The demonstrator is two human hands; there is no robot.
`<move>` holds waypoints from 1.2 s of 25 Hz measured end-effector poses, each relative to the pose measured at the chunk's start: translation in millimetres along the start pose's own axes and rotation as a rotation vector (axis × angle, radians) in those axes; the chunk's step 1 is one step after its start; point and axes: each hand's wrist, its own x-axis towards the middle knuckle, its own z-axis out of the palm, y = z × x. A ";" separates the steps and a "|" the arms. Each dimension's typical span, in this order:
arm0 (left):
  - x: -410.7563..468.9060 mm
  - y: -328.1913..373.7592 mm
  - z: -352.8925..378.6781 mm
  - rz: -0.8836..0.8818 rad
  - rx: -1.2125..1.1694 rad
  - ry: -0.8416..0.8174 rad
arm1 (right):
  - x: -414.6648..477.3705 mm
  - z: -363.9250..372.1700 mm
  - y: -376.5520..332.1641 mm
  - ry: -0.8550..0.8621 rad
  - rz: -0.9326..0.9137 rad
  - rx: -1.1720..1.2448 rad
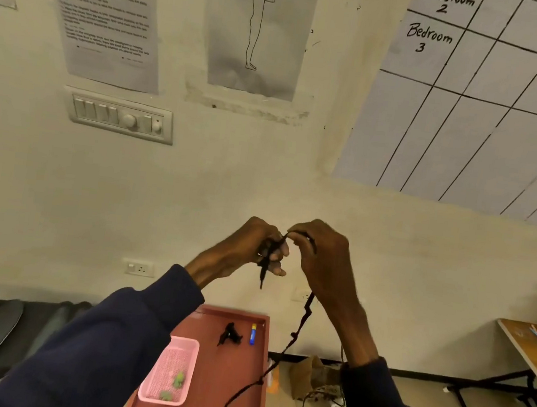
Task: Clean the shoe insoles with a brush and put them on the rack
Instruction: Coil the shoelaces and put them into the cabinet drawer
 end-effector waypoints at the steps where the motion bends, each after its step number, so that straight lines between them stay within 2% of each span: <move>1: -2.1 -1.3 0.2 -0.031 -0.124 -0.040 | 4.6 0.1 2.0 0.002 0.045 0.082; 3: -5.8 -3.4 -0.1 -0.047 -0.311 -0.113 | 6.6 5.0 5.9 -0.034 0.187 0.277; 6: -7.2 -2.0 0.3 0.048 -0.429 -0.165 | -8.9 18.7 3.4 -0.093 0.371 0.533; 9: -2.4 2.7 1.6 0.169 -0.540 -0.203 | -31.7 27.1 -5.1 -0.101 0.479 0.638; 11: 5.4 6.5 2.0 0.250 -0.570 -0.172 | -40.7 30.3 -12.0 -0.132 0.483 0.671; 15: 26.5 7.9 -3.6 0.329 -0.513 0.033 | -53.3 27.0 -22.1 -0.243 0.376 0.444; 18: 31.2 -2.6 -10.8 0.290 -0.258 0.129 | -48.3 7.0 -30.4 -0.235 0.247 0.204; 21: 20.2 -13.2 -6.7 0.181 -0.015 0.098 | -19.3 -16.2 -27.6 -0.123 0.115 -0.151; 23: 9.1 -15.1 0.9 0.074 -0.011 0.019 | 2.8 -24.6 -15.5 -0.132 0.066 -0.257; 26: -4.4 -12.5 7.8 0.015 -0.091 -0.153 | 18.5 -22.1 6.2 -0.209 0.093 -0.086; 30: -11.8 -16.8 3.5 0.066 -0.279 -0.214 | 0.0 0.7 17.5 -0.198 0.261 0.328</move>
